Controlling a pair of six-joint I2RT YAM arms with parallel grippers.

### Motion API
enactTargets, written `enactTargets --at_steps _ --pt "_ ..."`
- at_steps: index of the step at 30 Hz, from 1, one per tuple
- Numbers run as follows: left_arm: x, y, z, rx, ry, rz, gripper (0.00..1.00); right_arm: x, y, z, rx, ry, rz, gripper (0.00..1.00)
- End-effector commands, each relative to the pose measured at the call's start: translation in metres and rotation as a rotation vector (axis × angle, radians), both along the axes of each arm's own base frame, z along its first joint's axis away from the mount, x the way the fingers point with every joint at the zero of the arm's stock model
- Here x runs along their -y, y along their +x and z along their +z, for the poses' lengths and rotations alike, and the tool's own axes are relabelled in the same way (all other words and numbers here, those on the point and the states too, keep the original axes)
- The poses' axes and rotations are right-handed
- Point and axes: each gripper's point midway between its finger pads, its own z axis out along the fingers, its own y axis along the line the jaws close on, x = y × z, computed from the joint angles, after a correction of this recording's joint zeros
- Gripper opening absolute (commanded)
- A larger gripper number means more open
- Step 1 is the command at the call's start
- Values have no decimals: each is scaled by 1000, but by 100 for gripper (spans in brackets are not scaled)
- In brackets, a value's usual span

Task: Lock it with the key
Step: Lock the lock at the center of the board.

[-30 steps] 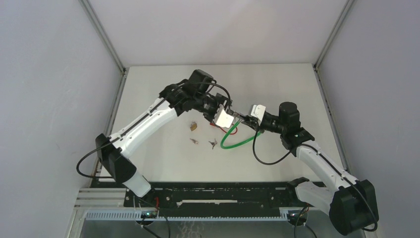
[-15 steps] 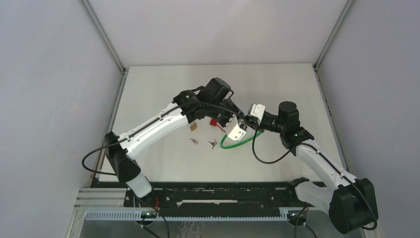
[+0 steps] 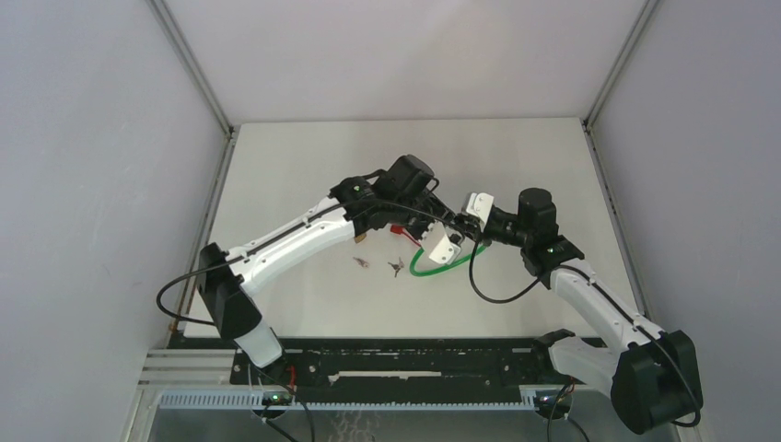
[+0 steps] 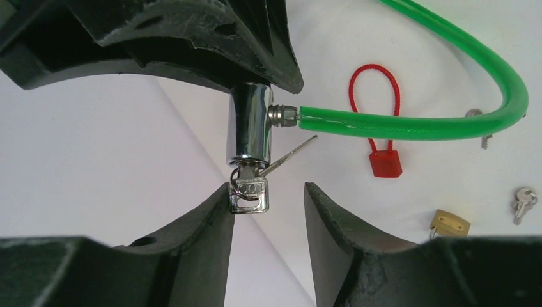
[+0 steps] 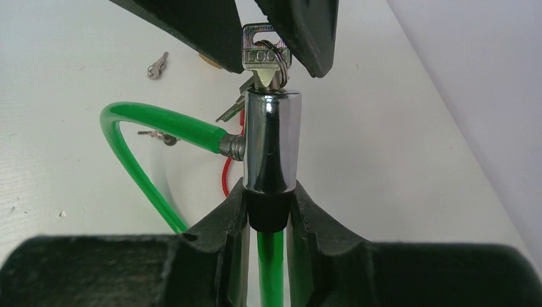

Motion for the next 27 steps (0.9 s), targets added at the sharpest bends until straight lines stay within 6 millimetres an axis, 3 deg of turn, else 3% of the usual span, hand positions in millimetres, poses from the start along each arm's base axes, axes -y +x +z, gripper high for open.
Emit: enactTargets --at_steps 1,8,11,17,21,25,27 --pt "-7 -4 26 -26 -113 83 51 3 -8 -20 -112 -24 -4 0" --pt "-44 18 30 -165 -305 307 65 4 -6 -20 -110 -20 -18 0" --pt "-54 10 24 -315 -408 410 70 4 -6 -19 -110 -17 -22 0" --pt "-23 -49 -6 -886 -579 525 65 5 -3 -19 -118 -11 -37 0" --pt "1 -56 -9 -1089 -676 567 62 5 -4 -18 -117 -9 -39 0" --pt "11 -47 -14 -1151 -720 630 60 7 -3 -15 -113 -5 -45 0" --pt "14 -42 -18 -1158 -732 663 54 7 -4 -15 -111 -2 -45 0"
